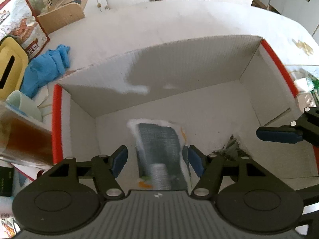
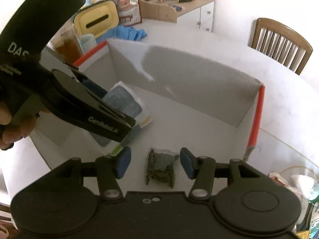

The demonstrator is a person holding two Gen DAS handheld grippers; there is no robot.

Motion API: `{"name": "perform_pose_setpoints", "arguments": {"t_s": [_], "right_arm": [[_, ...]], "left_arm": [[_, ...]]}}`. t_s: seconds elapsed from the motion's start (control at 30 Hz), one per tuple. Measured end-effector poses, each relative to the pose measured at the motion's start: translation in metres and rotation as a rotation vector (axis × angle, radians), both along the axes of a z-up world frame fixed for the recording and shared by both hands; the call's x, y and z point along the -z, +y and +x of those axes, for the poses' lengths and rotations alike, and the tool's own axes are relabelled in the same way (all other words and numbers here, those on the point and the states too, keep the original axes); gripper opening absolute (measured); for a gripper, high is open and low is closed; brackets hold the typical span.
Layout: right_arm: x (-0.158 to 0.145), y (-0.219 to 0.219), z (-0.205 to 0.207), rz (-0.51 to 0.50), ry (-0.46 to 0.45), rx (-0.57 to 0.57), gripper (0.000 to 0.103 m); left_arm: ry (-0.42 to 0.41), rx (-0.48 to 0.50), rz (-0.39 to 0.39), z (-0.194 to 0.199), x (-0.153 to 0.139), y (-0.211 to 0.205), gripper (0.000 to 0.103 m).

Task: Organize objects
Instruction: 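Open right tool dropping dark packet in box while left tool releases white bag, then move both open tools back to the pile on the table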

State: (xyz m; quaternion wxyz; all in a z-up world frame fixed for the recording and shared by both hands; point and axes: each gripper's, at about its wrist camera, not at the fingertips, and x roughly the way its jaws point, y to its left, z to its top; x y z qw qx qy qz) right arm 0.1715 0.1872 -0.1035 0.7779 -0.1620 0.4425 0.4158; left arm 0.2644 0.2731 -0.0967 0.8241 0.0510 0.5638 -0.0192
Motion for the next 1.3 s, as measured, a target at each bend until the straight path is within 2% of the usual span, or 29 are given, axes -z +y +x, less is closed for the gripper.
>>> {"name": "perform_pose_setpoints", "arguments": {"t_s": [0.4, 0.63, 0.77, 0.87, 1.07, 1.3], "right_arm": [[-0.051, -0.052, 0.002, 0.143, -0.039, 0.044, 0.062], [-0.074, -0.103, 0.006, 0.199, -0.070, 0.127, 0.066], [-0.084, -0.141, 0.006, 0.217, -0.109, 0.204, 0.072], [-0.090, -0.170, 0.008, 0.223, -0.138, 0.262, 0.074], [-0.092, -0.226, 0.008, 0.230, -0.175, 0.366, 0.083], [-0.076, -0.281, 0.004, 0.207, -0.183, 0.478, 0.093]], "left_arm": [[-0.148, -0.028, -0.076, -0.028, -0.049, -0.009, 0.066], [-0.230, 0.010, -0.113, -0.047, -0.076, -0.038, 0.066], [-0.283, 0.028, -0.141, -0.057, -0.087, -0.057, 0.066], [-0.316, 0.043, -0.148, -0.062, -0.092, -0.072, 0.075], [-0.356, 0.075, -0.178, -0.071, -0.095, -0.106, 0.076], [-0.382, 0.073, -0.226, -0.076, -0.092, -0.138, 0.083]]}}
